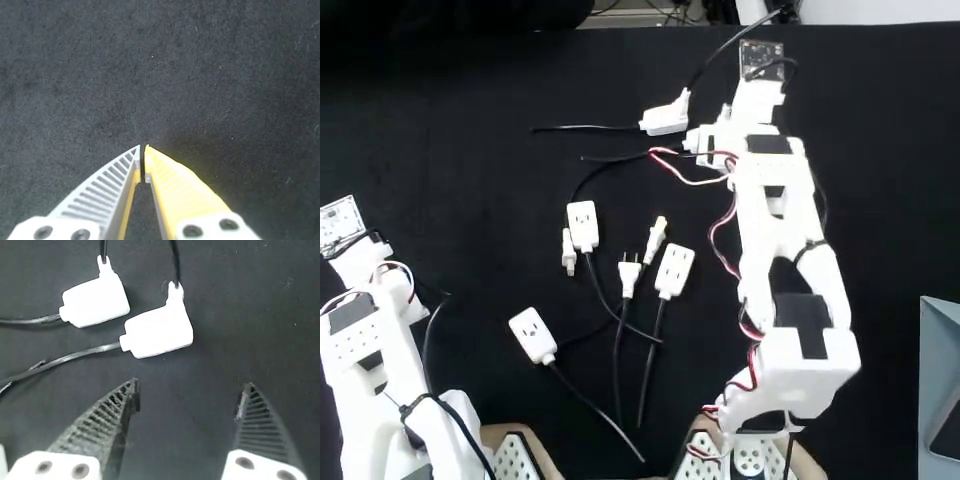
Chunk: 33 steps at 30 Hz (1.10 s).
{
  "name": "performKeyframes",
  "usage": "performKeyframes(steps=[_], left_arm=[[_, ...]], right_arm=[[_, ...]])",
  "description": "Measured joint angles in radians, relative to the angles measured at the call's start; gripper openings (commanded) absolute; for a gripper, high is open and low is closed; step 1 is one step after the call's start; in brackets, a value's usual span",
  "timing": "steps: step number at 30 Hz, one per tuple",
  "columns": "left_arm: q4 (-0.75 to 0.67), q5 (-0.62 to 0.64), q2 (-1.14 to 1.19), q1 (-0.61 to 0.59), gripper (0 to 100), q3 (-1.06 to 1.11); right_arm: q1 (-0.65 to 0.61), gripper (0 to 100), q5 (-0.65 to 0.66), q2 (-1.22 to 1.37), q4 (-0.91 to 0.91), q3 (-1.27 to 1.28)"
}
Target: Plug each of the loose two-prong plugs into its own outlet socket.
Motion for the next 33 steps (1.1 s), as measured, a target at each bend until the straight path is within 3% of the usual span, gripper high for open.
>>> performKeyframes(steps=[5,14,25,33], left_arm=[[-0.005,0.000,0.000,0.000,3,0.000],[-0.006,0.000,0.000,0.000,3,0.000],[-0.006,0.000,0.000,0.000,3,0.000],[-0.006,0.000,0.000,0.000,3,0.000]], right_arm=[[-0.020,20.1,0.000,-0.118,0.150,0.000],[-0.215,19.8,0.043,-0.374,0.407,0.104],[-0.559,19.8,0.023,-0.330,0.399,0.229],[-0.628,19.8,-0.015,-0.063,0.341,0.109]])
